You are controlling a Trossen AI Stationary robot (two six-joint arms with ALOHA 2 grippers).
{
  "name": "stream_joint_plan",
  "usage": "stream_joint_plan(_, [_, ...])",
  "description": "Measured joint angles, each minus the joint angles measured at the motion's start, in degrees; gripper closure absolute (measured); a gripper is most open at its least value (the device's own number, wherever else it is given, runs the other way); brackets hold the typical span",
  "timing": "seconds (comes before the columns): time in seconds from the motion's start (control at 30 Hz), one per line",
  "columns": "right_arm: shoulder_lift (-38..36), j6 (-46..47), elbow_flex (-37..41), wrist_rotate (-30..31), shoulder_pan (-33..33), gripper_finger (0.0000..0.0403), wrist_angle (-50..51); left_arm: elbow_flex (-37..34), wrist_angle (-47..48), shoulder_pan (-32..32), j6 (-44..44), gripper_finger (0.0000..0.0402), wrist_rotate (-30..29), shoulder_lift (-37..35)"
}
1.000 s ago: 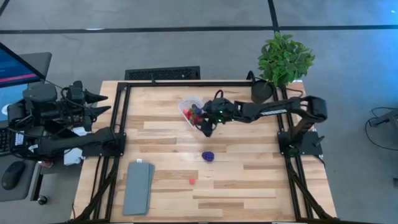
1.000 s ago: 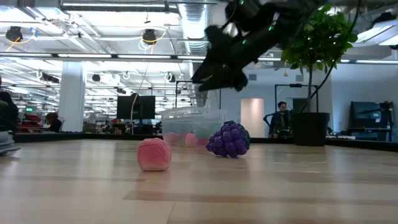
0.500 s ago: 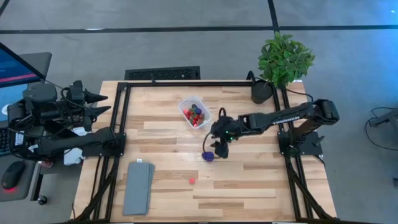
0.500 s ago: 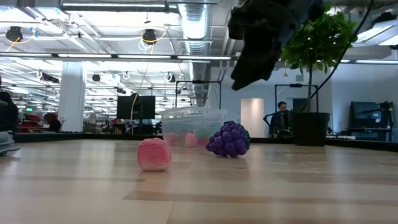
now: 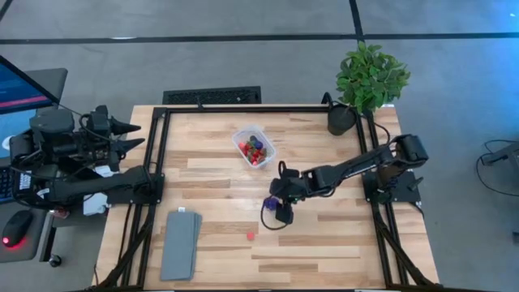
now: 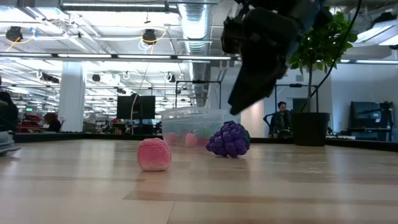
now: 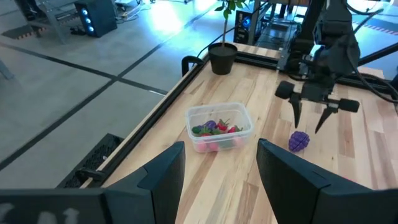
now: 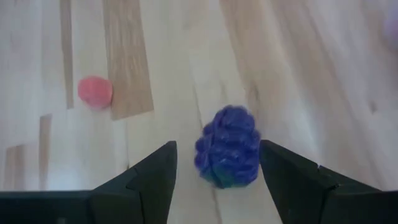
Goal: Pick and placing Produce into tupperware
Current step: Put the grapes into the transparent container
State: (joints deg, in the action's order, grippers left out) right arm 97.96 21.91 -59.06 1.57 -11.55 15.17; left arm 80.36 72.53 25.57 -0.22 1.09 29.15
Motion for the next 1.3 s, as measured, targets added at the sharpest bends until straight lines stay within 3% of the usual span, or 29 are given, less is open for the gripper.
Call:
stream_joint_plan(0.2, [1.93, 3.57, -0.03, 0.51, -0.83, 0.0132, -0.25, 0.0, 0.0, 0.01, -0.01, 0.0212, 0.01, 0.0])
stream_joint_plan(0.7, [1.84, 3.3, -0.03, 3.21, -0.27, 0.0131, -0.44, -0.01, 0.02, -0.01, 0.47, 0.0212, 0.01, 0.0])
stream_joint_plan(1.3, [5.26, 3.1, -0.47, -0.03, 0.07, 0.013, -2.32, -0.02, 0.02, 0.01, 1.1, 0.0212, -0.05, 0.0])
